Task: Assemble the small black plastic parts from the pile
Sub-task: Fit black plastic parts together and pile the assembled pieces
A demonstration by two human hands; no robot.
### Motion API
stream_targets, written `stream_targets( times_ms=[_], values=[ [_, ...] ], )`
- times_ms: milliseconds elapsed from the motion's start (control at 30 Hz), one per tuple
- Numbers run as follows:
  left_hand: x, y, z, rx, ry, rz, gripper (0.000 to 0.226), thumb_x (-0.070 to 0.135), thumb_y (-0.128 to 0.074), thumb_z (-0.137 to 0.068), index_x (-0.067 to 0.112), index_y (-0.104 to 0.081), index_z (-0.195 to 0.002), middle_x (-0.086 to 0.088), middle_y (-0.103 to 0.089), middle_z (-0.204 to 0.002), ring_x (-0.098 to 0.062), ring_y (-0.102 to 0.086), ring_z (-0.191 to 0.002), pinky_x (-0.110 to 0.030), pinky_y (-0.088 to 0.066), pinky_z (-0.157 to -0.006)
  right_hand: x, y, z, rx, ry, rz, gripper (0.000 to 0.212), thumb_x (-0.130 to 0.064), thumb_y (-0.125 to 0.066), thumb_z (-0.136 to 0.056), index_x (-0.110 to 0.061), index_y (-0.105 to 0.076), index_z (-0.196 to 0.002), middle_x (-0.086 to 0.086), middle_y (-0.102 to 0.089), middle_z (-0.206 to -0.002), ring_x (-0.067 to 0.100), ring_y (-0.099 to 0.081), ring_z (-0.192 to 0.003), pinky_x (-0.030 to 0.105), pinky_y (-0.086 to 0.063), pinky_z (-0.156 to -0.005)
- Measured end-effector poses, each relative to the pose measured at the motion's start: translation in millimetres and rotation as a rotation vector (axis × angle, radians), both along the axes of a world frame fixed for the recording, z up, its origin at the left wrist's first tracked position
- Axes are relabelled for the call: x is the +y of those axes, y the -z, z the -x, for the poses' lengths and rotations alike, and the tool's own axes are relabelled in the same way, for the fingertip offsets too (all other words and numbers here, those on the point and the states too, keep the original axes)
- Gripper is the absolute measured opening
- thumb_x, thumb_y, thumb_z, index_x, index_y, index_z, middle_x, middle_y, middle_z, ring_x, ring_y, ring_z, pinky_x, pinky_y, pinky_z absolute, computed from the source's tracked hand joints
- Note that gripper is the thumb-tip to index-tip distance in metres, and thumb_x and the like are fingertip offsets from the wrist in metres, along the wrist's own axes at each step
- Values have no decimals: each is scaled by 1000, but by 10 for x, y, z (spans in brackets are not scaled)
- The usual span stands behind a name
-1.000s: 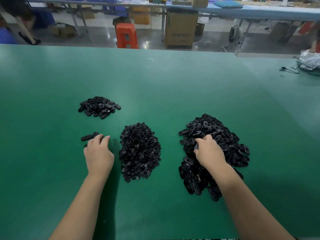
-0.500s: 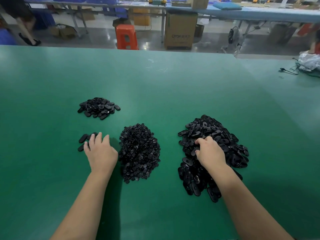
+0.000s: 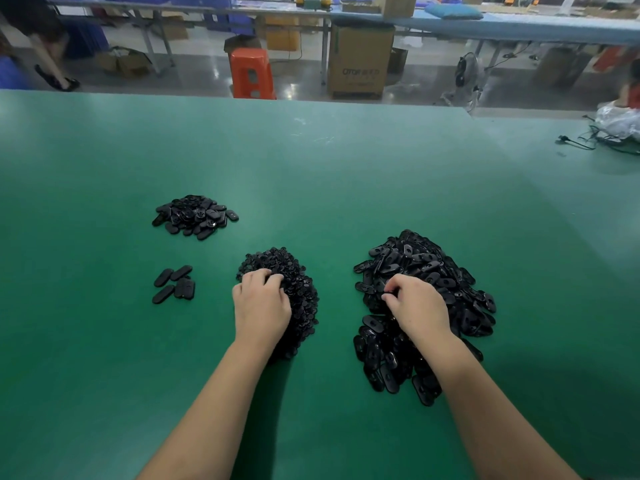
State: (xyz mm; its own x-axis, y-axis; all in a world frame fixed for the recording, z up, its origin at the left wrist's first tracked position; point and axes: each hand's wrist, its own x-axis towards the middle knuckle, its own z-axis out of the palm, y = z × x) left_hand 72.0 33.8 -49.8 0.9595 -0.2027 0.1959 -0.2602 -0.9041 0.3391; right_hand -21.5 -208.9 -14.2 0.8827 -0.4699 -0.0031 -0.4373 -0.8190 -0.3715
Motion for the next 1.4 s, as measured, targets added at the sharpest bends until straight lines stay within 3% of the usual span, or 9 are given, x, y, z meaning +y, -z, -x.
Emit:
stream_targets(
  times_ms=[100,233,333,467,633,767,1033,1200,1400],
  values=[
    [-25,26,18,14,21,-66,32,32,-60,-95,19,-69,-124,-5,-59,-126,-28,-46,-119,-42,-36,-97,29,-83,-6,-117,-34,-225,7,-30,-67,-94,-28,-63,-89,-4,-66,-66,10,-62,-61,30,-54,-61],
    [-57,59,11,61,24,-150,36,42,-56,-97,23,-67,-125,-2,-57,-124,-26,-44,-115,-39,-35,-95,112,-158,-30,-267,-19,-606,7,-21,-67,-95,-19,-65,-88,-2,-74,-75,7,-72,-67,24,-58,-57],
    [-61,62,3,52,17,-155,31,39,-56,-98,24,-69,-122,-1,-61,-119,-25,-48,-112,-37,-36,-93,146,-169,-53,-312,-11,-757,7,-10,-63,-97,-17,-61,-95,4,-75,-80,14,-73,-71,23,-58,-59],
    [-30,56,-1,38,8,-140,25,35,-57,-99,27,-71,-118,2,-65,-111,-23,-52,-106,-36,-37,-89,187,-150,-49,-319,-7,-981,24,-5,-62,-97,-21,-56,-113,11,-75,-84,23,-75,-77,31,-62,-67],
    [-7,62,-4,26,11,-109,18,32,-59,-98,27,-73,-107,4,-67,-106,-22,-55,-102,-36,-37,-86,258,-109,-37,-260,-33,-1042,7,-8,-64,-97,-7,-67,-103,10,-75,-76,22,-70,-63,29,-59,-58],
    [-2,51,-12,14,14,-82,14,30,-61,-97,27,-73,-104,5,-68,-104,-21,-56,-100,-36,-36,-85,323,-117,-24,-267,-11,-1109,6,-7,-64,-97,-3,-68,-100,11,-73,-70,19,-65,-56,28,-57,-54],
    [-1,38,-3,3,32,128,18,15,-64,-94,16,-75,-108,-2,-70,-106,-26,-59,-100,-40,-43,-89,389,-138,-21,-297,-3,-1192,12,-5,-65,-95,-4,-68,-107,13,-77,-92,24,-76,-89,25,-61,-72],
    [4,-4,-11,107,76,319,29,7,-64,-91,13,-72,-118,1,-66,-104,-17,-61,-95,-35,-51,-87,412,-135,-21,-343,-7,-1208,14,0,-56,-99,-6,-65,-109,11,-77,-95,23,-76,-91,25,-60,-73],
    [11,-41,0,123,68,398,24,6,-64,-95,14,-75,-115,2,-66,-105,-12,-60,-87,-24,-48,-82,440,-140,-24,-333,-8,-1212,23,2,-54,-100,-11,-62,-118,10,-77,-98,23,-76,-91,24,-60,-74]
  ],
)
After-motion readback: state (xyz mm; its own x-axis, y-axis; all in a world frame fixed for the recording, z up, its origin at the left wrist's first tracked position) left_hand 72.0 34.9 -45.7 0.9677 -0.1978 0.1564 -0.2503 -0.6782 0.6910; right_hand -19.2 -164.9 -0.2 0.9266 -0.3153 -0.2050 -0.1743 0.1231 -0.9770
